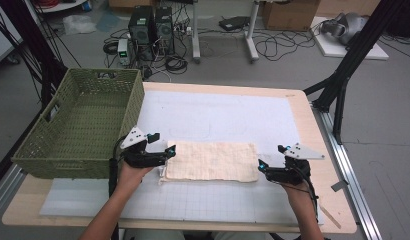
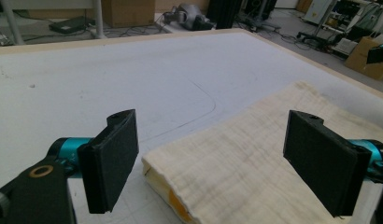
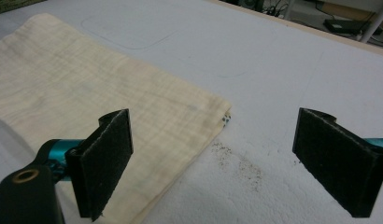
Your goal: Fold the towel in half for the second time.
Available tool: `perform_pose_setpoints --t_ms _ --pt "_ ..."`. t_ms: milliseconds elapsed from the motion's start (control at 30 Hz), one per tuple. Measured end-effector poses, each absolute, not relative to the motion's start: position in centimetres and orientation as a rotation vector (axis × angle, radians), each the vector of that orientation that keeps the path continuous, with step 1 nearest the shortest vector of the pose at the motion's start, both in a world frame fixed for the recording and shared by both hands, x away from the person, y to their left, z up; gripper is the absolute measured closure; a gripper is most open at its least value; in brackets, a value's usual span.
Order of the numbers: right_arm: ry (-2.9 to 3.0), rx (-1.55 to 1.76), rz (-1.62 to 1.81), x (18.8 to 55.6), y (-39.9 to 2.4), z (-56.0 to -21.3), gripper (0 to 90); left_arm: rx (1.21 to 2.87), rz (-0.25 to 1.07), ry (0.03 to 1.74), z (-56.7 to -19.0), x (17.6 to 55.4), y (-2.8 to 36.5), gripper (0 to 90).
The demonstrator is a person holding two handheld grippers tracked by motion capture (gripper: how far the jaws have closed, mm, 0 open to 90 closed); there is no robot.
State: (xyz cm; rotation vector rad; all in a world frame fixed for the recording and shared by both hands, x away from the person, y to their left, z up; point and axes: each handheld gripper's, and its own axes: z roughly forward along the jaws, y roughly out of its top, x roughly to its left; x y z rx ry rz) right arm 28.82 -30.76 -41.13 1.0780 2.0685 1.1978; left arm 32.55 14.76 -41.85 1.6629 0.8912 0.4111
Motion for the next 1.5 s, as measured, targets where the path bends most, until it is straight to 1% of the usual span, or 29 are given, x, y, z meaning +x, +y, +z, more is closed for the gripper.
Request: perform_pose_setpoints --t_ms 100,233,633,733,800,867,1133,1233,1367,1500 --pt "2.069 1.083 1.200 28.8 -30.7 -41.1 11.4 1.656 0.408 0.894 -41.8 32.6 15.0 18.6" --pt "2.068 1.085 1.205 28.8 -30.7 -41.2 11.4 1.652 0.365 0.908 -41.9 32.8 15.1 18.6" --pt "2.075 1.068 1.213 28.6 -30.5 -41.1 11.5 1.679 0.391 0.919 -41.9 33.0 15.0 21.0" --pt "2.081 1.065 1.212 28.7 -30.6 -41.2 11.5 1.682 0.386 0.935 -42.0 33.2 15.1 23.9" --pt "2.080 1.070 1.213 28.7 -30.6 -41.2 11.5 1.714 0.397 0.942 -41.9 33.4 15.1 25.7" --pt "2.083 1.069 1.205 28.8 -30.7 -41.3 11.5 1.697 0.408 0.940 -41.7 33.5 15.1 28.4" --pt "2.078 1.082 1.214 28.7 -30.9 -41.3 11.5 1.727 0.371 0.931 -41.3 35.1 14.2 29.1" --pt "2.078 1.083 1.210 28.7 -30.9 -41.4 11.5 1.729 0.371 0.946 -41.3 35.9 13.8 27.3" --pt "2.079 1.091 1.208 28.7 -30.9 -41.4 11.5 1.749 0.370 0.949 -42.0 36.7 13.3 25.9" --pt "2.080 1.096 1.205 28.7 -30.9 -41.5 11.5 1.798 0.380 0.990 -43.1 37.5 12.9 27.8"
